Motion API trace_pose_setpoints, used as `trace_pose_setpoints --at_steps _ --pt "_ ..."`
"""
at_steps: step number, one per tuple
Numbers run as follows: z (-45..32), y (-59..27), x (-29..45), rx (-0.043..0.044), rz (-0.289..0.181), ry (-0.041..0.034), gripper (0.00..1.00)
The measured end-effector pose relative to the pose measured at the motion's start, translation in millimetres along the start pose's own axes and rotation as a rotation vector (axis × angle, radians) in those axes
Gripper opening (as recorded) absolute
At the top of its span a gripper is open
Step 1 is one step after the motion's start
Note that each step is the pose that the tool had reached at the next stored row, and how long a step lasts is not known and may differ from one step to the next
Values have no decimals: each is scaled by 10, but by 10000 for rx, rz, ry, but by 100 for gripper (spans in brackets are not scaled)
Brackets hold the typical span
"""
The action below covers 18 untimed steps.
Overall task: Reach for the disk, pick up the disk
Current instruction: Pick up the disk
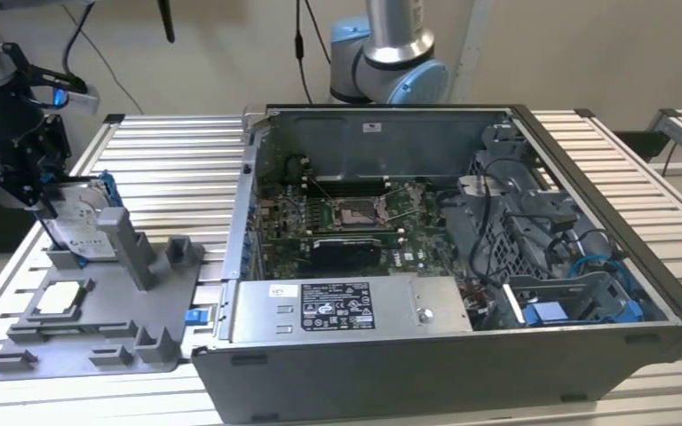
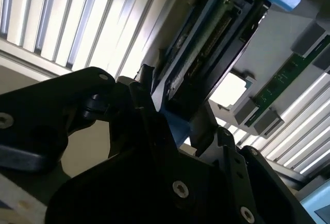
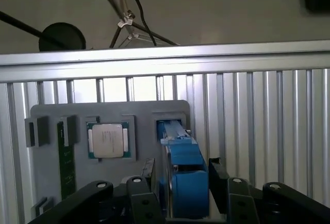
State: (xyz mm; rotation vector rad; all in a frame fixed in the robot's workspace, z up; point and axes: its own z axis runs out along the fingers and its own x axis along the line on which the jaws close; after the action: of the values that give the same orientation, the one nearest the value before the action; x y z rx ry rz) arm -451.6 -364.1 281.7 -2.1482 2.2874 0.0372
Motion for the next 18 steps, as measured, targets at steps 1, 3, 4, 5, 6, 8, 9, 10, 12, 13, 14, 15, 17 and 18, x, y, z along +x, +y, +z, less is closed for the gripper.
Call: trace_pose_setpoints --at_steps 1,3,4,5,6,8,9,10,12,13,14,15,17,18 --pt "16 0 0 28 -1 -2 100" --pt "50 -1 1 94 -3 -8 100" --pt "76 -1 2 113 -7 -16 100" --pt "94 -1 2 120 -14 -21 100" --pt "113 -1 2 125 -19 -25 100" --pt "151 -1 2 127 -28 -35 100" --pt "167 -1 2 129 -34 -49 100" --pt "180 -1 3 133 -44 -72 100" --pt "204 -2 4 135 -69 -124 100" --pt "214 -1 4 131 -79 -150 100" --pt "222 -1 5 124 -85 -177 100" --pt "230 -1 6 121 -91 -202 100" --pt "237 -2 5 128 -94 -213 100" --pt "238 -3 4 131 -93 -215 100"
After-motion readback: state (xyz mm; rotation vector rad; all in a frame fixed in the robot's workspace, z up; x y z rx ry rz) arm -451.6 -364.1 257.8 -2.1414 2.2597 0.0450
